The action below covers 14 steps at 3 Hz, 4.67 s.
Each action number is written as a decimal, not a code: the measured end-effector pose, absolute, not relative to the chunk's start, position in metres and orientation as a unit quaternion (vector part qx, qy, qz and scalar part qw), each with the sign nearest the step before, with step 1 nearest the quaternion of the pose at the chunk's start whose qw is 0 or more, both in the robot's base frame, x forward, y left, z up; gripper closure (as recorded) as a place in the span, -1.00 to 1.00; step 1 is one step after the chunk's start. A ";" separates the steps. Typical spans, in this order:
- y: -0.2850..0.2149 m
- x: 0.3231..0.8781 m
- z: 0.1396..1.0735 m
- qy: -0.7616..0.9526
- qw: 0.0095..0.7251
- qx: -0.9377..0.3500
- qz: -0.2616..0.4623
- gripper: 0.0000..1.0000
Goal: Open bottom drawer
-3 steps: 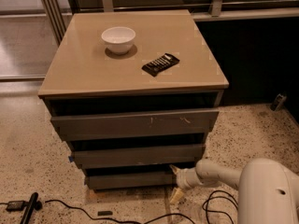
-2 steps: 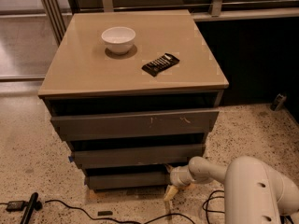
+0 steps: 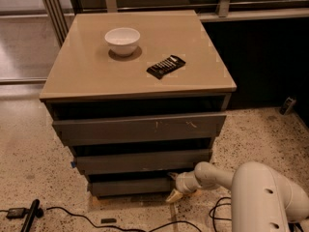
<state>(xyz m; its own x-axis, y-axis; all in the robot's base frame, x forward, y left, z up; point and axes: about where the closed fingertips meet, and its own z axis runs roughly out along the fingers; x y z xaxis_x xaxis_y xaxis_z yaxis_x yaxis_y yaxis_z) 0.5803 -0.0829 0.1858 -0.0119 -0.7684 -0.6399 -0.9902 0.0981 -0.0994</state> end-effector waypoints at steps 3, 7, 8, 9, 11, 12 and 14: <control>-0.084 0.571 0.191 0.682 0.285 -0.644 0.196 0.99; -0.091 0.546 0.190 0.691 0.286 -0.633 0.198 -0.13; -0.091 0.546 0.190 0.691 0.286 -0.633 0.198 -0.59; -0.091 0.546 0.190 0.691 0.286 -0.633 0.198 -0.99; -0.091 0.546 0.190 0.691 0.286 -0.633 0.198 1.00; -0.103 0.523 0.194 0.684 0.292 -0.638 0.200 1.00; -0.105 0.509 0.195 0.686 0.294 -0.634 0.199 1.00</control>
Offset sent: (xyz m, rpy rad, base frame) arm -0.0158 -0.0076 0.0035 0.0006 -0.0081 0.0032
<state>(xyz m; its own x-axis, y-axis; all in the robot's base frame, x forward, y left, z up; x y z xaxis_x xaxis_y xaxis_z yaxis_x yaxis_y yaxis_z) 0.5091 -0.1046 0.1945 -0.0216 -0.7540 -0.6565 -0.9882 0.1159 -0.1005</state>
